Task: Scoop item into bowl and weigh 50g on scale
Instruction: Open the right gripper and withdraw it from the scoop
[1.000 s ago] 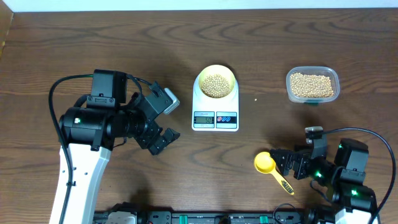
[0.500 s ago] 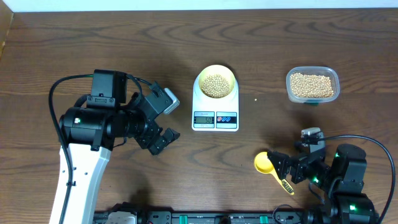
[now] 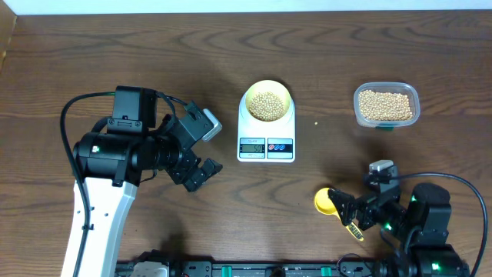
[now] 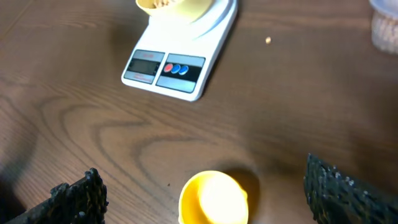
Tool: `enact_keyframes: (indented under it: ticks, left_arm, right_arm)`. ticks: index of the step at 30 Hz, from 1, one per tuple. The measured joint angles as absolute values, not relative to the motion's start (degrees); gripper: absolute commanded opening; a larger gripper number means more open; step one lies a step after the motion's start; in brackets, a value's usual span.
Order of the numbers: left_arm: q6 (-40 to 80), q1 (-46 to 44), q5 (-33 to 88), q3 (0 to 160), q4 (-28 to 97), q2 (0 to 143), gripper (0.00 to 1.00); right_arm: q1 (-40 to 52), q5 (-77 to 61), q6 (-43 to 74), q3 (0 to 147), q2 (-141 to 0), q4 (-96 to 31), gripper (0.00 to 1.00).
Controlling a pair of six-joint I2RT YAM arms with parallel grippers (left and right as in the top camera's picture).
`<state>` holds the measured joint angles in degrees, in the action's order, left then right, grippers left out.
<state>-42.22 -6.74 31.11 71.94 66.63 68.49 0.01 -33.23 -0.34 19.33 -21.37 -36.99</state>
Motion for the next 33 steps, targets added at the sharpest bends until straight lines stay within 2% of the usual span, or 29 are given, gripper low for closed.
enact_keyframes:
  ticks: [6,21,33]
  left_arm:
    - [-42.2,-6.7,31.1,71.9,66.6,68.5,0.98]
    - [-42.2,-6.7,31.1,71.9,66.6,68.5,0.98]
    - [-42.2,-6.7,31.1,71.9,66.6,68.5,0.98]
  right_arm:
    - [3.8,-31.7,0.8,19.3,-18.9,-36.4,0.99]
    - [4.3,-27.0,2.6,19.3,-18.0,-36.4,0.99]
    - [4.7,-21.7,2.6,19.3,-4.7,-37.0,0.99]
